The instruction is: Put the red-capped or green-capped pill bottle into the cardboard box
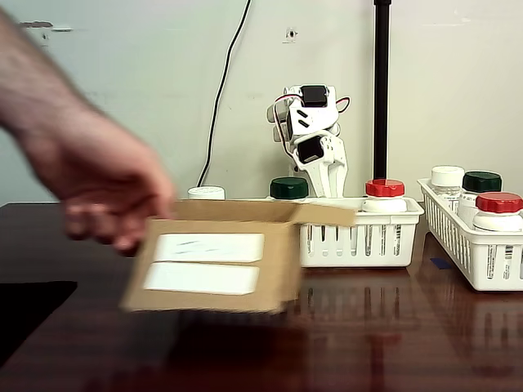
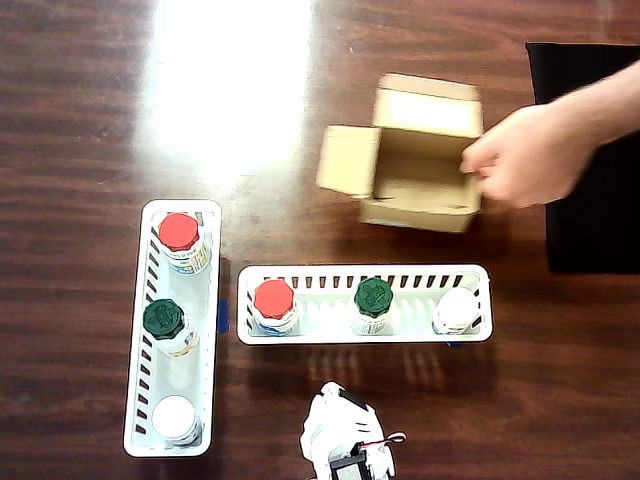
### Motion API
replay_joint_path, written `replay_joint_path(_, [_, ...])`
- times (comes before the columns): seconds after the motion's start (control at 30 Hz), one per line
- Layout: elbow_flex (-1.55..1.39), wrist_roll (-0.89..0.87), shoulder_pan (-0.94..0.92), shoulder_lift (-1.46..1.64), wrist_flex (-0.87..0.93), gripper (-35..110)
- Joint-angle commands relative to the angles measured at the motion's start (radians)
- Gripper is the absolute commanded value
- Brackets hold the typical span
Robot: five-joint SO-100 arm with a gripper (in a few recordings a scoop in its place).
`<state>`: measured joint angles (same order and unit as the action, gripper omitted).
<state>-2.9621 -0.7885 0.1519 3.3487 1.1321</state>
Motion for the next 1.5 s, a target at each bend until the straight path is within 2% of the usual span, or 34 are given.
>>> replay_joint_path(0.0, [0.002, -0.954, -0.357, 0.089, -0.308, 2])
replay_joint_path(0.47, [0.026, -0.982, -0.39, 0.089, -0.31, 2])
replay_joint_path(0.7, [0.281, -0.96, -0.311, 0.051, -0.02, 2])
replay_joint_path(0.83, [0.388, -0.927, -0.232, -0.051, 0.011, 4])
replay_joint_path(0.93, [0.399, -0.931, -0.195, -0.103, -0.046, 15])
replay_joint_path(1.07, [0.331, -0.925, -0.107, -0.133, -0.206, 36])
replay_joint_path(1.23, [0.36, -0.841, 0.055, -0.296, -0.407, 55])
replay_joint_path(1.33, [0.428, -0.793, 0.117, -0.471, -0.529, 61])
replay_joint_path(1.47, [0.535, -0.758, 0.161, -0.75, -0.698, 62])
